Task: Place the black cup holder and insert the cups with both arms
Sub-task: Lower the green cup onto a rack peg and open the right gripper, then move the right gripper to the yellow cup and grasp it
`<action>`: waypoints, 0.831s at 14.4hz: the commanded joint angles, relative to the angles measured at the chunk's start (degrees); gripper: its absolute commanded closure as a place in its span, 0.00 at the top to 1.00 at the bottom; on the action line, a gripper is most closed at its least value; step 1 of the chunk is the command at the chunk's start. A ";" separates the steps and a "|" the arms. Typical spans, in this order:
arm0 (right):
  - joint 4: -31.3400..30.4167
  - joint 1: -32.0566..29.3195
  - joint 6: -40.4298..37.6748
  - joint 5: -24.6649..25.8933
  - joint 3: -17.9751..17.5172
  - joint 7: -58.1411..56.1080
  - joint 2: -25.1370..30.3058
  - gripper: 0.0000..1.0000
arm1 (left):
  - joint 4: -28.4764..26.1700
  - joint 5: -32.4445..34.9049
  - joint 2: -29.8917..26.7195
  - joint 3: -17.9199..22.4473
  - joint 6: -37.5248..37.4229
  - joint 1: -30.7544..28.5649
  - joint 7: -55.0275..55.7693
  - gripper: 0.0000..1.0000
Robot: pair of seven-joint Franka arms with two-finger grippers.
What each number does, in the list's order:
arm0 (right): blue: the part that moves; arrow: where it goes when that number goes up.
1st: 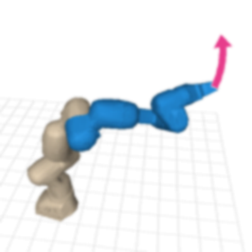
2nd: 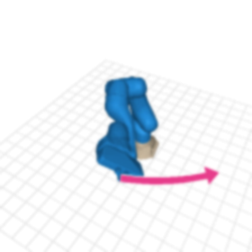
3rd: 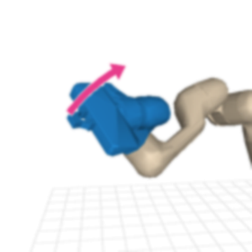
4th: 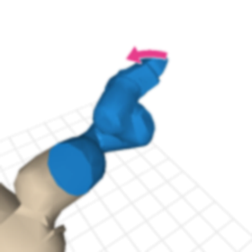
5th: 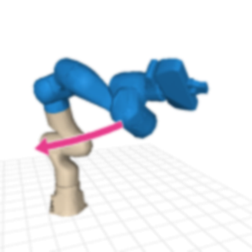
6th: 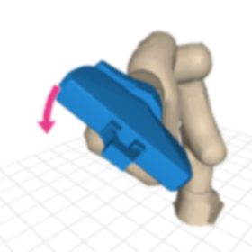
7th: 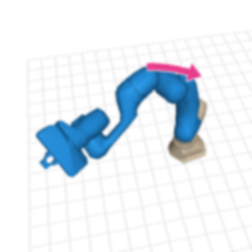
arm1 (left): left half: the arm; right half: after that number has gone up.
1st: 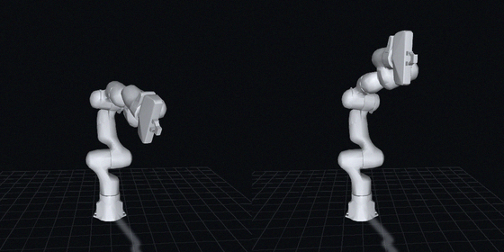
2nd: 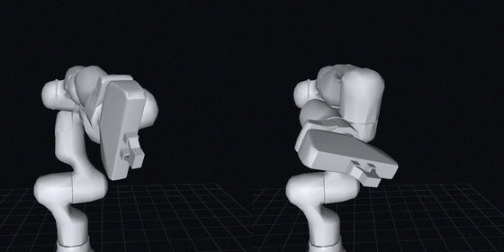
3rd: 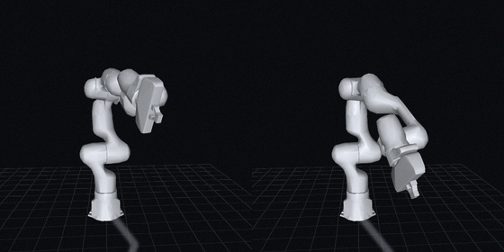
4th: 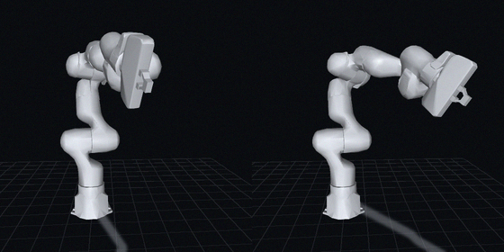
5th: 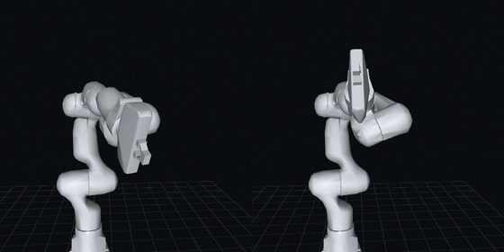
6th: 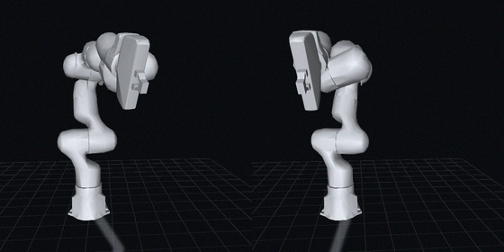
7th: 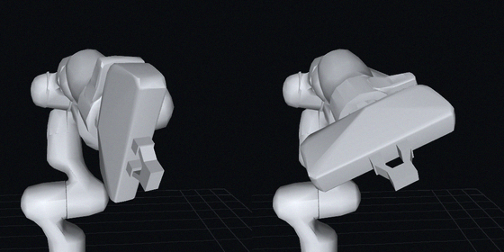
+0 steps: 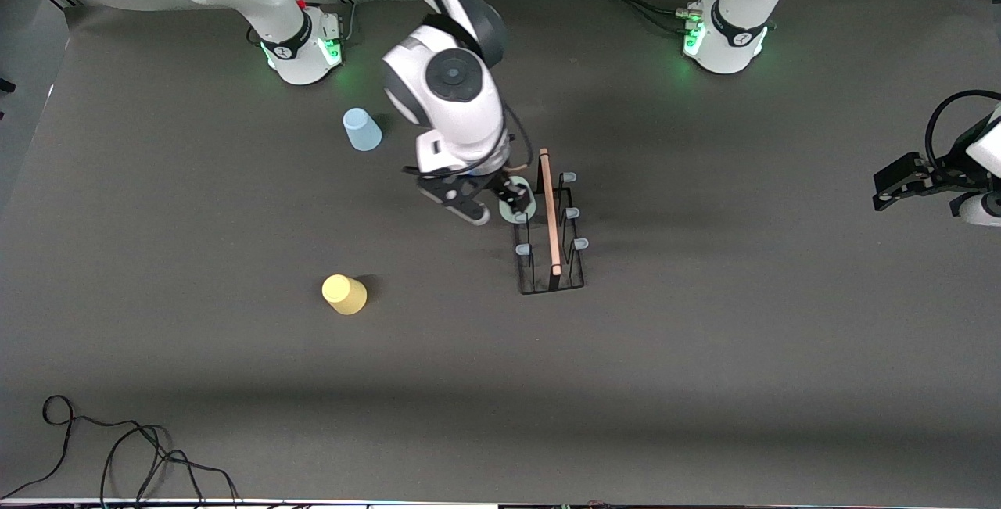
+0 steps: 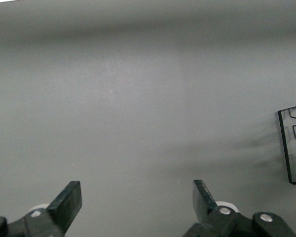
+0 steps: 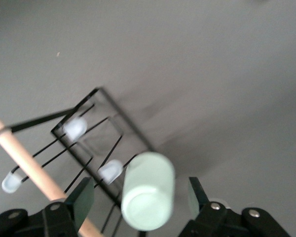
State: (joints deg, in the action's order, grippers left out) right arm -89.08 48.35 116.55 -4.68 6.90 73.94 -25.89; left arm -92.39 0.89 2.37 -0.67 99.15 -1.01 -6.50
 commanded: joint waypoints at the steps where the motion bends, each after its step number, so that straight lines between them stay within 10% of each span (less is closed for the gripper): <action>1: 2.77 -0.28 -7.11 -0.33 5.47 -11.14 1.19 0.85 | 1.16 0.08 0.53 0.32 -0.27 0.66 0.26 1.00; 12: -0.82 -18.91 -3.89 -3.23 9.28 -47.91 -2.41 0.98 | 1.16 0.17 0.53 0.23 -0.62 0.57 -0.54 1.00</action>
State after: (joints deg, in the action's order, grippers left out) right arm -88.70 29.74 110.41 -7.01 16.39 29.03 -26.96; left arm -92.37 0.89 2.39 -0.72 99.15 -0.95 -6.51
